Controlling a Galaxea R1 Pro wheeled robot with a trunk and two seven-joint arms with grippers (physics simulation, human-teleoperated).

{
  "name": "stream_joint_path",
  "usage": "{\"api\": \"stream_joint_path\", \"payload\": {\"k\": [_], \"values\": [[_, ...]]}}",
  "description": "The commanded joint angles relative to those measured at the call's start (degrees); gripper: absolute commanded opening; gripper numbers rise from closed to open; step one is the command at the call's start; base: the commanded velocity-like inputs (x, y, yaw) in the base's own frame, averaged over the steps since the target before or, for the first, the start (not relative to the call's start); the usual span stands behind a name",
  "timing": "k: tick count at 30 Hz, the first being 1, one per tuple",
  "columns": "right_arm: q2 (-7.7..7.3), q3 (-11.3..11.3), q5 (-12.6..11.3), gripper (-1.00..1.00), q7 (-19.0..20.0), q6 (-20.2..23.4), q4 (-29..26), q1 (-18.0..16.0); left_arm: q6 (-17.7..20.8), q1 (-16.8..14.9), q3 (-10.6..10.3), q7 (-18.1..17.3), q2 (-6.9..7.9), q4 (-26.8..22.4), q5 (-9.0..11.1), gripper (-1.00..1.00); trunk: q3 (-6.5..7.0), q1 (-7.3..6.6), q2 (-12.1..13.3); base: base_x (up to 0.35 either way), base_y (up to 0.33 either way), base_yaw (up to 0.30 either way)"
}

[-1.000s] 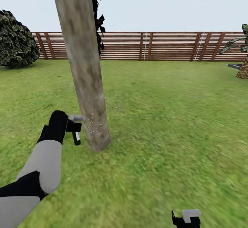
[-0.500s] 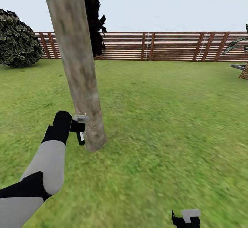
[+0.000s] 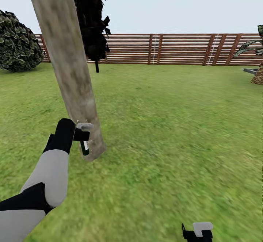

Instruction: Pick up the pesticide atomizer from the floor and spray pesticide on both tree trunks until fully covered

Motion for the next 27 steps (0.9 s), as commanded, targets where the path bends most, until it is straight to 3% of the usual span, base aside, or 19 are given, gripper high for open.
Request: {"api": "stream_joint_path", "payload": {"k": [1,15,27], "values": [[0.0,-0.3,0.6,1.0,-0.3,-0.1,0.1,0.0,0.1,-0.1,0.3,-0.6,-0.06,-0.1,-0.6,-1.0,-0.05,-0.01,0.0,0.0,-0.276,0.054],[0.0,-0.2,0.7,1.0,-0.3,-0.1,0.1,0.0,0.0,0.1,0.3,-0.5,0.17,0.1,-0.5,-1.0,-0.05,-0.01,0.0,0.092,-0.268,0.249],[0.0,-0.2,0.7,1.0,-0.3,-0.1,0.1,0.0,-0.1,0.1,0.0,-0.5,0.1,0.1,-0.5,-1.0,-0.05,-0.01,0.0,0.149,-0.249,0.015]]}}
